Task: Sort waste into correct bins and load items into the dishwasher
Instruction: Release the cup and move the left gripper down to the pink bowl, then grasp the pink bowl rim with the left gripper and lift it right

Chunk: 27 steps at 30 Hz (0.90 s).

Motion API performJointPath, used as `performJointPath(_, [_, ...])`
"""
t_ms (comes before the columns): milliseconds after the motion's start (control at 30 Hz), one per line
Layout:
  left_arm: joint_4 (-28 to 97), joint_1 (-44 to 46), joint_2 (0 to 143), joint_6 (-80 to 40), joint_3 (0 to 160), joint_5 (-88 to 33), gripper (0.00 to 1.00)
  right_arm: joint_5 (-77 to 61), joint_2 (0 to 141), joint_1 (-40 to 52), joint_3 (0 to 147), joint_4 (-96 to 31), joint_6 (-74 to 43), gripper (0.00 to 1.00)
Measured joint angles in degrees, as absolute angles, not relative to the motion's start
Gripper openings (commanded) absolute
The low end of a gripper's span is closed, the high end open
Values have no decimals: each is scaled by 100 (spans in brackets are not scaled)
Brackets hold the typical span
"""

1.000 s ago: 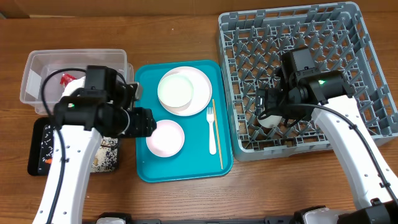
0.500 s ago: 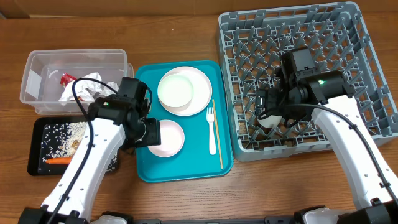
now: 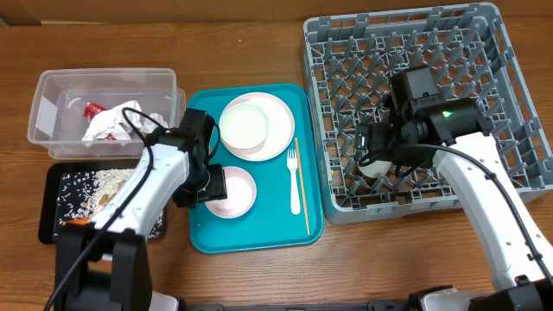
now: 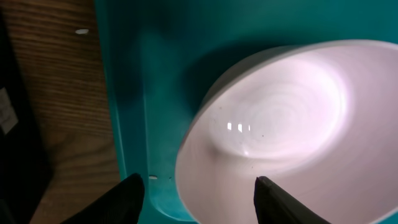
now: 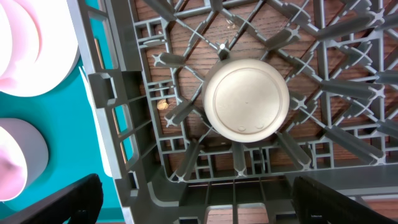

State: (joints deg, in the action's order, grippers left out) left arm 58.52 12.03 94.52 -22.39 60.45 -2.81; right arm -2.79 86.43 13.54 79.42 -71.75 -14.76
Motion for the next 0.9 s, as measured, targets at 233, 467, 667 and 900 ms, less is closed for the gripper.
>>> performJointPath(233, [5795, 1203, 9797, -2257, 6036, -296, 51, -279, 8643, 1354, 7942, -7175, -1476, 100])
performJointPath(467, [5695, 1203, 9859, -2285, 6034, -305, 22, -276, 8643, 1354, 7942, -7216, -1474, 100])
performJointPath(667, [5706, 1203, 9859, -2206, 6036, -368, 4, -279, 8643, 1354, 7942, -7249, -1474, 100])
performJointPath(900, [6097, 1203, 9839, -2209, 6156, -344, 4, -279, 8643, 1352, 7942, -7244, -1472, 100])
